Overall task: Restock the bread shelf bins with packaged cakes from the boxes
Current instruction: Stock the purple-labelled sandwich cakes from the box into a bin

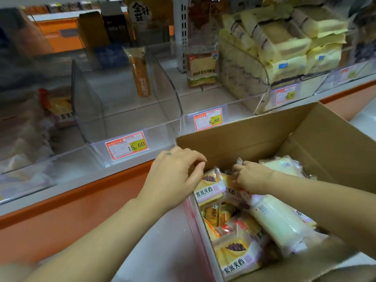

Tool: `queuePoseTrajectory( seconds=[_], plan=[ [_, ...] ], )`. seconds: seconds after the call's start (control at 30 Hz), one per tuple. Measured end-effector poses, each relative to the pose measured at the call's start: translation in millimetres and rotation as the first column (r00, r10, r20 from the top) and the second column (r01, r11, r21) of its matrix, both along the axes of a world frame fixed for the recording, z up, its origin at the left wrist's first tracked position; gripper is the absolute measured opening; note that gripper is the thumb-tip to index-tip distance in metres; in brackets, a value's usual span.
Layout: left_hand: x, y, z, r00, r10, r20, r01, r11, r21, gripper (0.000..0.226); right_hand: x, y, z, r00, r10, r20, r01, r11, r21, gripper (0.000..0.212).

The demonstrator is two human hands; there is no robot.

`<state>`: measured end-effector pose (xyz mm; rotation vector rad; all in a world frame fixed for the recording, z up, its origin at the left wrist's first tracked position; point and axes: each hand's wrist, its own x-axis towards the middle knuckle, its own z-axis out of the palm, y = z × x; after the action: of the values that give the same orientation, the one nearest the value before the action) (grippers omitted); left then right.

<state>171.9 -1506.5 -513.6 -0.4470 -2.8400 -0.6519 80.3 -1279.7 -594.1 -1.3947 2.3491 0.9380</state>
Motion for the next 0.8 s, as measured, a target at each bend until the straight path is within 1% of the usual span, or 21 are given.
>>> queuePoseTrajectory(
  seconds=[0.03, 0.1, 0.17, 0.23, 0.3, 0.37, 0.43, 0.47, 0.5, 0.6, 0.67, 0.8],
  plan=[
    [-2.2, -3.9, 3.9, 0.999, -0.046, 0.024, 0.047, 0.997, -0.055, 0.024, -0.8, 4.3, -6.2, 1.0, 0.002, -0.009, -0.002, 0.999, 0.041, 0.023],
    [-6.0, -13.5, 9.3, 0.988, -0.139, 0.068, 0.146, 0.984, -0.1, 0.026, -4.8, 9.6, -7.0, 0.997, -0.073, 0.016, 0.071, 0.994, 0.085, 0.033],
    [-8.6, -22.1, 11.5, 0.975, -0.208, 0.082, 0.215, 0.972, -0.095, 0.031, -5.7, 6.3, 9.0, 0.989, -0.145, 0.036, 0.144, 0.989, 0.034, 0.043],
    [-12.9, -27.4, 10.2, 0.97, -0.229, 0.086, 0.236, 0.969, -0.076, 0.04, -8.5, -0.7, 27.6, 0.959, -0.25, 0.132, 0.263, 0.961, -0.09, 0.046],
    [-18.2, -30.9, 7.7, 0.973, -0.218, 0.072, 0.223, 0.973, -0.065, 0.043, -10.6, -14.9, 40.2, 0.918, -0.32, 0.232, 0.371, 0.901, -0.224, 0.043],
    [-21.4, -33.9, 6.1, 0.977, -0.208, 0.048, 0.211, 0.976, -0.058, 0.042, -10.4, -35.9, 39.6, 0.904, -0.293, 0.312, 0.39, 0.864, -0.319, 0.038],
    [-22.2, -35.7, 4.8, 0.978, -0.205, 0.036, 0.207, 0.976, -0.069, 0.043, -10.0, -57.0, 19.2, 0.904, -0.212, 0.372, 0.354, 0.859, -0.371, 0.034],
    [-22.2, -35.9, 4.3, 0.978, -0.205, 0.039, 0.207, 0.975, -0.08, 0.044, -9.6, -67.0, 9.6, 0.897, -0.186, 0.401, 0.345, 0.861, -0.374, 0.038],
    [-21.9, -36.2, 3.4, 0.977, -0.207, 0.043, 0.21, 0.974, -0.088, 0.045, -10.0, -73.9, 1.0, 0.885, -0.195, 0.422, 0.361, 0.86, -0.36, 0.045],
    [-21.2, -36.1, 1.9, 0.976, -0.213, 0.051, 0.217, 0.972, -0.088, 0.046, -15.8, -74.3, -12.8, 0.835, -0.316, 0.451, 0.444, 0.871, -0.211, 0.07],
    [-21.2, -36.7, 0.7, 0.976, -0.211, 0.047, 0.214, 0.972, -0.091, 0.047, -18.5, -66.1, -12.8, 0.829, -0.365, 0.423, 0.45, 0.885, -0.119, 0.082],
    [-21.5, -35.0, -0.5, 0.975, -0.211, 0.068, 0.217, 0.971, -0.098, 0.051, -14.3, -68.1, -11.7, 0.855, -0.37, 0.363, 0.428, 0.899, -0.092, 0.097]
  ],
)
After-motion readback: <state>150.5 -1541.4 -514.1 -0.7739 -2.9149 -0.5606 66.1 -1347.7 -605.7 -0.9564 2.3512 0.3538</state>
